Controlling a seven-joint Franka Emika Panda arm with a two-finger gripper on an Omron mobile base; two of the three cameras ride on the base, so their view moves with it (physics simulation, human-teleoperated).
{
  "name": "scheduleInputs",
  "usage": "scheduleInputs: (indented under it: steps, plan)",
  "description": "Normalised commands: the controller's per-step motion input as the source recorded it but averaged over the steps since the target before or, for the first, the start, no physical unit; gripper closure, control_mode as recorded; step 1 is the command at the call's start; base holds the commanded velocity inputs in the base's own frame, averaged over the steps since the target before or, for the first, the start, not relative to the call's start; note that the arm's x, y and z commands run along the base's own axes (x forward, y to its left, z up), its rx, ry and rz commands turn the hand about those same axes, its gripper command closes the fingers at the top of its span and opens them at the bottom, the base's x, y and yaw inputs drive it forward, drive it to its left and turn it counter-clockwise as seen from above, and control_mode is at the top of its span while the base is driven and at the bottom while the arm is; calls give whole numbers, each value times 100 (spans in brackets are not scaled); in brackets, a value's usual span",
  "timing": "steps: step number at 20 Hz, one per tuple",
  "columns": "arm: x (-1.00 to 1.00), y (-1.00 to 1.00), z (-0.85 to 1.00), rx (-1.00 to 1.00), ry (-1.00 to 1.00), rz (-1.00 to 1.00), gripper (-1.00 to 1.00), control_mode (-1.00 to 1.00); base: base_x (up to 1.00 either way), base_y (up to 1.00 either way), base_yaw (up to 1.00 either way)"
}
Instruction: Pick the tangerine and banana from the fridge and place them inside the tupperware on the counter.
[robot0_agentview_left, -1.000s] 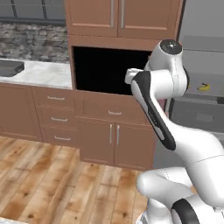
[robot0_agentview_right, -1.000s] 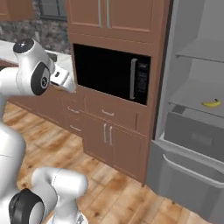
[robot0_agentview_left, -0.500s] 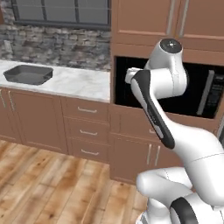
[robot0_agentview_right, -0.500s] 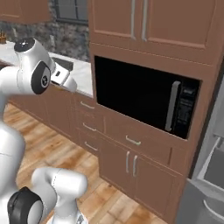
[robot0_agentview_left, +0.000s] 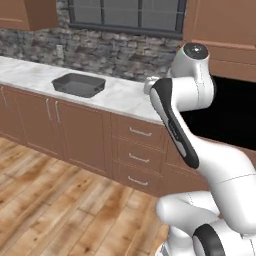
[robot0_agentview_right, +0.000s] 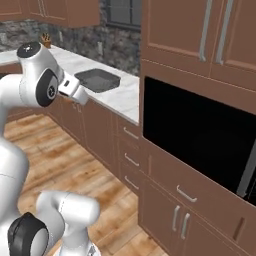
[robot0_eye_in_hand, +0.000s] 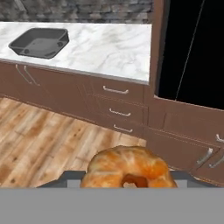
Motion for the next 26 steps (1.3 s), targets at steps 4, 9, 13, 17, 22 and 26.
scheduleInputs:
  steps: [4, 9, 13, 17, 22, 26]
  plan:
    - [0, 0, 0, 0, 0, 0, 100, 100, 100, 36, 10]
    - [0, 0, 0, 0, 0, 0, 100, 100, 100, 35, 4]
    - [0, 0, 0, 0, 0, 0, 100, 100, 100, 47, 0]
    - [0, 0, 0, 0, 0, 0, 100, 100, 100, 46, -15]
    - [0, 0, 0, 0, 0, 0, 100, 100, 100, 53, -40]
    - [0, 0, 0, 0, 0, 0, 100, 100, 95, 44, -52]
